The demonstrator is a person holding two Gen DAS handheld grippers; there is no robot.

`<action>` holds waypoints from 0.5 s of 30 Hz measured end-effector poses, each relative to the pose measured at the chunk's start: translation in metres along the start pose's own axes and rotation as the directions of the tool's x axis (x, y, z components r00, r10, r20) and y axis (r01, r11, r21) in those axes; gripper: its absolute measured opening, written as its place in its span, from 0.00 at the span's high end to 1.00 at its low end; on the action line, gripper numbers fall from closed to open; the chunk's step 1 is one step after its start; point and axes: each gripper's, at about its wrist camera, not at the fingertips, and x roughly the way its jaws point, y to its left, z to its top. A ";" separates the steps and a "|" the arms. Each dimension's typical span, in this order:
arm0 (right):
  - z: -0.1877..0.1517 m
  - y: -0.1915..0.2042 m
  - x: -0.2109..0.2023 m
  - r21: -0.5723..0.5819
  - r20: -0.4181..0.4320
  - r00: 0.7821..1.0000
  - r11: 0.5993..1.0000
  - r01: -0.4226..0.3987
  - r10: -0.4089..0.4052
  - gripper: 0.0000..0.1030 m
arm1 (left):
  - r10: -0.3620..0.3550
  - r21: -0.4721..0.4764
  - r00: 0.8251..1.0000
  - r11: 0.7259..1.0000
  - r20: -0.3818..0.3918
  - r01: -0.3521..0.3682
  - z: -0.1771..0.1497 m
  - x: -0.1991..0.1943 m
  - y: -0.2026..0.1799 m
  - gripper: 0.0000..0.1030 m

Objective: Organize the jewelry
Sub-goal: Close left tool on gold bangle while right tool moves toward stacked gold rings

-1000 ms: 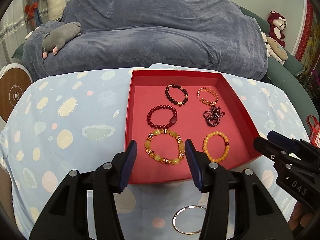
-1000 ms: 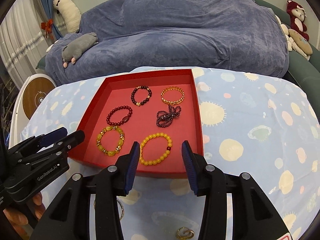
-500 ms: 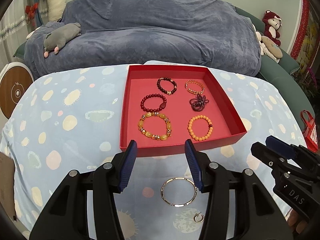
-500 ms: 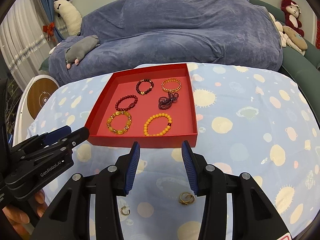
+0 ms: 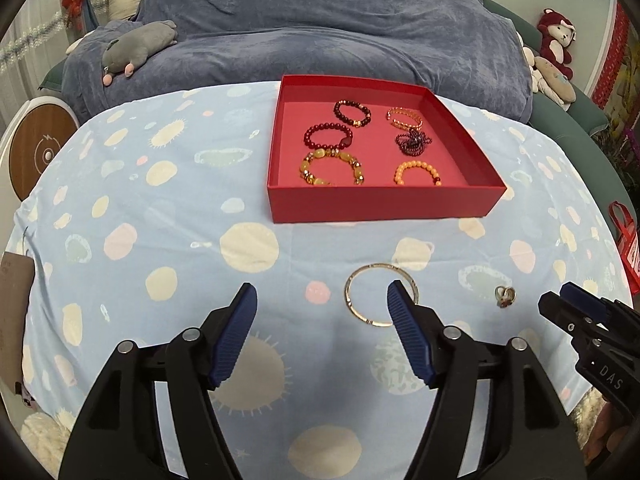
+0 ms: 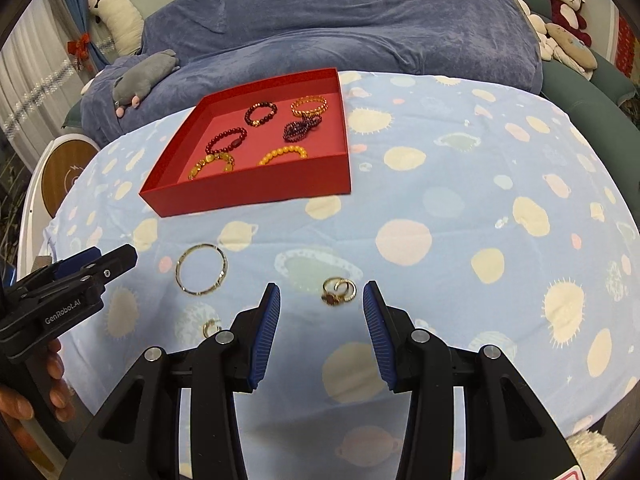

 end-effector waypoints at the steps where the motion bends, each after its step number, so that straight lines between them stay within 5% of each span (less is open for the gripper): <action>1: -0.005 -0.002 0.001 0.003 -0.005 1.000 1.000 0.005 -0.005 0.59 | 0.000 0.000 1.000 1.000 -0.002 0.000 -0.004 0.001 -0.001 0.30; 7: -0.023 -0.011 0.006 0.026 -0.039 0.999 1.000 0.016 -0.015 0.59 | -0.015 0.023 0.999 1.000 -0.038 0.016 -0.018 0.016 -0.020 0.20; 15: -0.028 -0.017 0.012 0.051 -0.055 0.998 0.999 0.013 -0.010 0.59 | -0.016 0.038 0.997 0.999 -0.075 0.019 -0.015 0.047 -0.043 0.18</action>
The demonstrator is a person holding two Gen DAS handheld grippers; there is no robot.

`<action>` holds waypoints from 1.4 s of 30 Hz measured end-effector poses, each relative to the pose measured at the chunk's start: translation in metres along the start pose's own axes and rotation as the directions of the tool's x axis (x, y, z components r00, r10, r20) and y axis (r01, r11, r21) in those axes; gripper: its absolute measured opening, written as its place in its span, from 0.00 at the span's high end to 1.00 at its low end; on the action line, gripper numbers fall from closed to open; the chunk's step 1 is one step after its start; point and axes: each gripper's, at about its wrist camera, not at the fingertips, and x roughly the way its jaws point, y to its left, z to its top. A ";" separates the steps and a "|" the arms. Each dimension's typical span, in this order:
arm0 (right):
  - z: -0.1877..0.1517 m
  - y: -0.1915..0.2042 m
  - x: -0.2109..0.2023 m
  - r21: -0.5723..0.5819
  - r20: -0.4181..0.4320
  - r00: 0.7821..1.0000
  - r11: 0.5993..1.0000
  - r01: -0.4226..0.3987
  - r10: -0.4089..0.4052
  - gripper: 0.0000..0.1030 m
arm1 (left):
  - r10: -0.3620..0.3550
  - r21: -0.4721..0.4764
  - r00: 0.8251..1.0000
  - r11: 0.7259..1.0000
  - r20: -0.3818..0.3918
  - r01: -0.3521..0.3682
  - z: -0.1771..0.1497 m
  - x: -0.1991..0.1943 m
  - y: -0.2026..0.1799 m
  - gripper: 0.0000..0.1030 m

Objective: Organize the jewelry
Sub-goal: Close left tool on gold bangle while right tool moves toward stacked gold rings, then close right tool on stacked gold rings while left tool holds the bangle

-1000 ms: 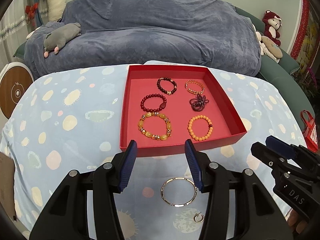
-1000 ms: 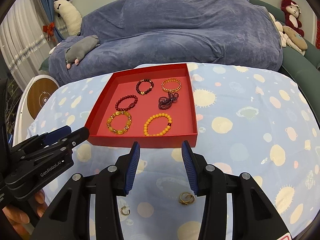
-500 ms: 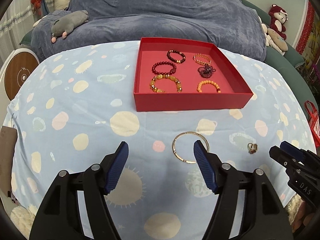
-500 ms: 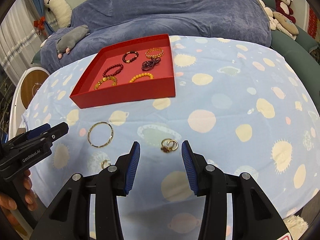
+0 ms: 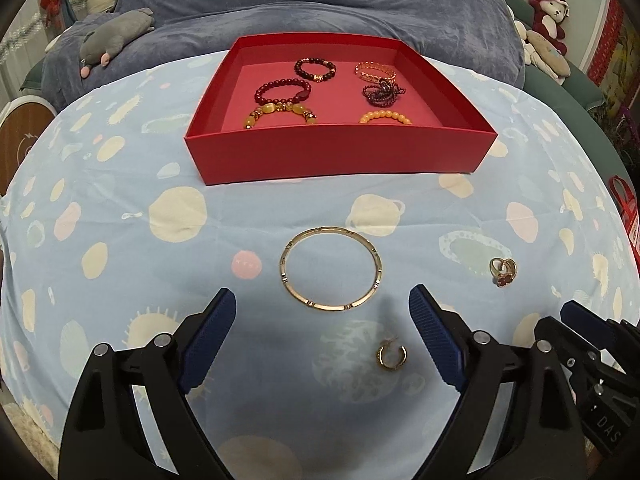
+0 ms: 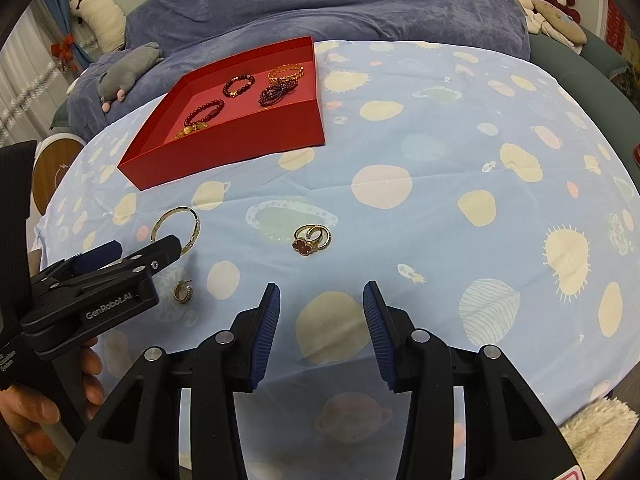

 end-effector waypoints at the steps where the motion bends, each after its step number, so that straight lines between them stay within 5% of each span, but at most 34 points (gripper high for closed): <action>1: 0.000 0.000 0.001 0.002 -0.002 1.000 1.000 -0.001 0.001 0.59 | -0.001 0.001 1.000 1.000 -0.004 0.001 0.001 0.003 -0.001 0.18; 11: 0.000 0.000 0.010 0.006 -0.018 1.000 1.000 -0.007 0.007 0.59 | 0.036 0.031 0.999 0.999 -0.002 -0.036 0.002 0.019 -0.008 0.44; 24: 0.013 0.009 0.021 -0.006 -0.024 0.999 0.999 -0.042 0.042 0.59 | 0.018 -0.047 1.000 0.999 0.005 -0.018 -0.003 0.002 0.025 0.45; 42: 0.029 0.015 0.046 -0.003 -0.027 0.999 0.999 -0.032 0.032 0.79 | -0.003 -0.081 1.000 0.997 0.005 0.003 -0.005 -0.004 0.032 0.45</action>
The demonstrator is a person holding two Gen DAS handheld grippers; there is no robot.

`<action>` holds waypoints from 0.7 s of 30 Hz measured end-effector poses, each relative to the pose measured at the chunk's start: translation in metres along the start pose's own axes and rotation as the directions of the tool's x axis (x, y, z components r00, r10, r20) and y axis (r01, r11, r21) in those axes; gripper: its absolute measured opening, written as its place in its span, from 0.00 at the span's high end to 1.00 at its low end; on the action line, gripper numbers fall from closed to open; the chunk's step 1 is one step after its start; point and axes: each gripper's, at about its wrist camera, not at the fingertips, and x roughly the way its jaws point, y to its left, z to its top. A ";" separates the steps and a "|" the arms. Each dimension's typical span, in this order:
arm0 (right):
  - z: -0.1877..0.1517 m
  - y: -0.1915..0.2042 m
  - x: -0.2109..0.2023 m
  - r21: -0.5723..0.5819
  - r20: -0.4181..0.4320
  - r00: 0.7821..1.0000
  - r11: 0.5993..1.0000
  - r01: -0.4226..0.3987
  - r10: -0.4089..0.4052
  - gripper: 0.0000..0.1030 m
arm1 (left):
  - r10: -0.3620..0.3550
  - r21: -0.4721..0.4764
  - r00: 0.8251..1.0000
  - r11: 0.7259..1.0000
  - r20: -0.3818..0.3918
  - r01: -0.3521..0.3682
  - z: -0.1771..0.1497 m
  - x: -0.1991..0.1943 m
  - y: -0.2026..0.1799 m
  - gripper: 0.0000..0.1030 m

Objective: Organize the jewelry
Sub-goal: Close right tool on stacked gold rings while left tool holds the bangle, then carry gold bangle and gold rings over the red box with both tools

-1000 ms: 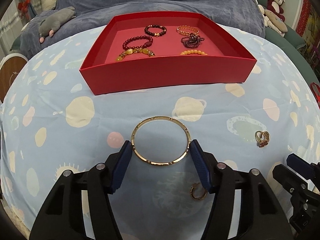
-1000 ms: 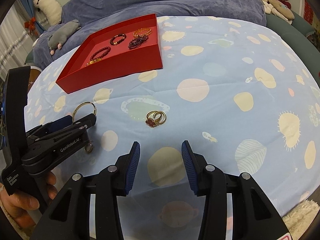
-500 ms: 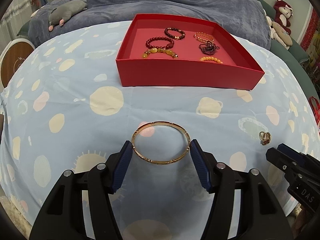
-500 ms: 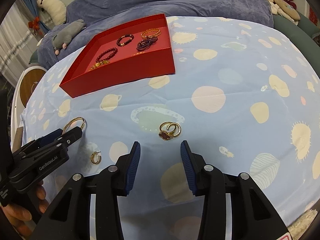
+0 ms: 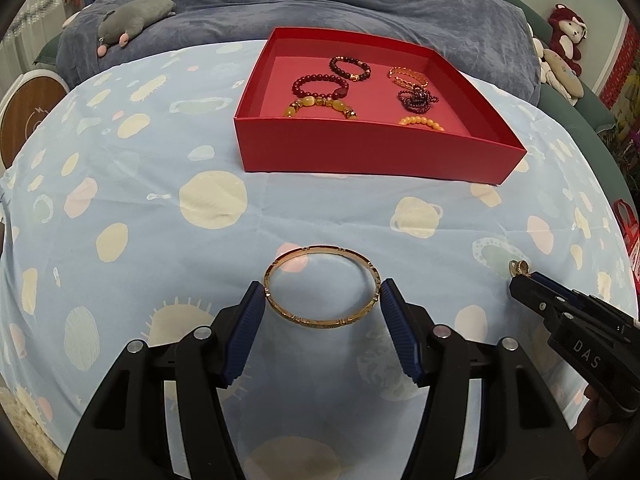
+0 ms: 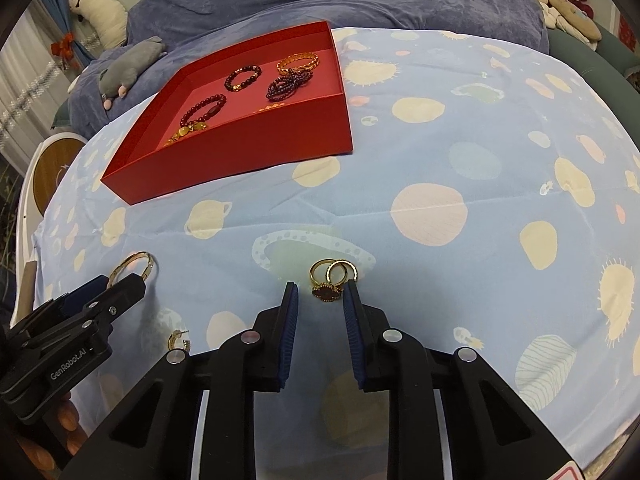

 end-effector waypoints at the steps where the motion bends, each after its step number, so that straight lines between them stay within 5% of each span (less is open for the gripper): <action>1: 0.001 0.000 0.001 0.002 0.001 1.000 1.000 0.004 -0.004 0.79 | -0.001 -0.001 1.000 1.000 0.000 0.001 0.000 0.000 0.000 0.45; 9: 0.005 0.001 0.002 -0.003 0.008 1.000 1.000 0.014 -0.014 0.87 | -0.013 -0.004 1.000 1.000 -0.003 0.013 0.001 0.002 -0.002 0.45; 21: -0.019 0.016 -0.024 -0.028 0.000 0.998 0.998 -0.062 0.062 0.88 | -0.030 0.006 1.000 1.000 -0.002 0.030 -0.009 -0.009 -0.005 0.45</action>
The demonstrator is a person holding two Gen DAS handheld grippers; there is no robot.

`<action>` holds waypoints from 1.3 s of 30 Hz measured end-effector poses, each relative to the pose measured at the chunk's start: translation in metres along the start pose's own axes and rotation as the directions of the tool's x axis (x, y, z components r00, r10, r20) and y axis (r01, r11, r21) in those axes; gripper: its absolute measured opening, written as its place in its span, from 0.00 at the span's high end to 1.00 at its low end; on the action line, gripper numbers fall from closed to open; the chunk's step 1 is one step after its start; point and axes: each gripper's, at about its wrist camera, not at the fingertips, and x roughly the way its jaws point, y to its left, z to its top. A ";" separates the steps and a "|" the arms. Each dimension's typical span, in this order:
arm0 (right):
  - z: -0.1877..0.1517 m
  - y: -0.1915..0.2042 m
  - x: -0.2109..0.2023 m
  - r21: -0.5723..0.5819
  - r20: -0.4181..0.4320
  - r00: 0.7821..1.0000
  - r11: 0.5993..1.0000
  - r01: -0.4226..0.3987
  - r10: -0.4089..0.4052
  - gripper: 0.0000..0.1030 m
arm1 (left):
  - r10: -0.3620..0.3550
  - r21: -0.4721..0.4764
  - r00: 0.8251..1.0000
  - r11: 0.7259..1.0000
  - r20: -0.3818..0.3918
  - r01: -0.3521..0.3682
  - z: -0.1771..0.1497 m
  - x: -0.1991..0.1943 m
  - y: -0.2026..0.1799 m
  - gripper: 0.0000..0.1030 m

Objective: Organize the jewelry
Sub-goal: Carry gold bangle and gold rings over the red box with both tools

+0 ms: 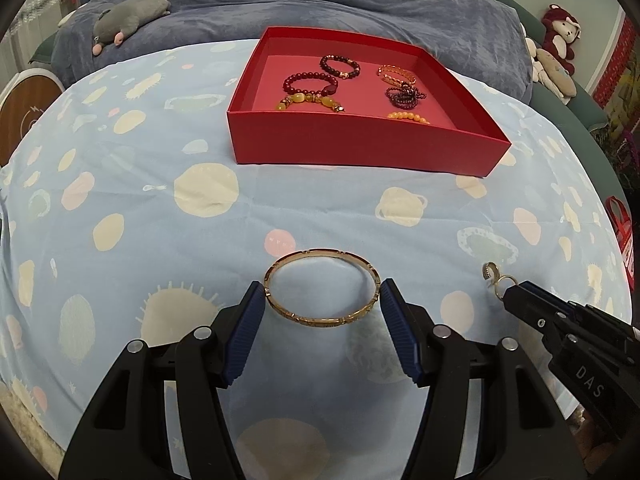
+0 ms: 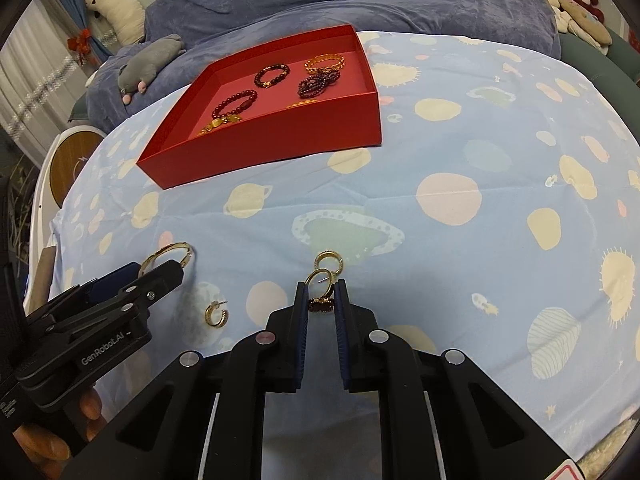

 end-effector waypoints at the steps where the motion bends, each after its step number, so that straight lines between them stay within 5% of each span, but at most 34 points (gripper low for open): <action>1: -0.002 0.001 -0.002 0.004 -0.008 1.000 1.000 -0.014 0.014 0.88 | -0.006 -0.001 1.000 1.000 -0.001 0.006 -0.002 -0.002 0.000 0.45; 4: -0.012 -0.001 -0.007 0.066 -0.033 0.997 0.995 -0.073 0.076 0.88 | -0.019 -0.004 1.000 1.000 0.001 0.019 -0.005 -0.009 0.001 0.45; 24: -0.018 0.029 -0.052 -0.034 0.037 0.996 0.996 -0.085 0.086 0.88 | -0.046 0.016 0.997 0.999 0.057 0.045 -0.008 -0.061 0.000 0.45; 32: 0.008 0.036 -0.065 -0.052 0.094 0.991 0.994 -0.096 0.100 0.88 | -0.069 0.019 0.991 0.998 0.114 0.068 0.016 -0.081 -0.003 0.45; 39: 0.062 0.040 -0.067 -0.077 0.169 0.980 0.993 -0.092 0.103 0.88 | -0.083 0.030 0.981 0.996 0.174 0.079 0.065 -0.082 -0.005 0.45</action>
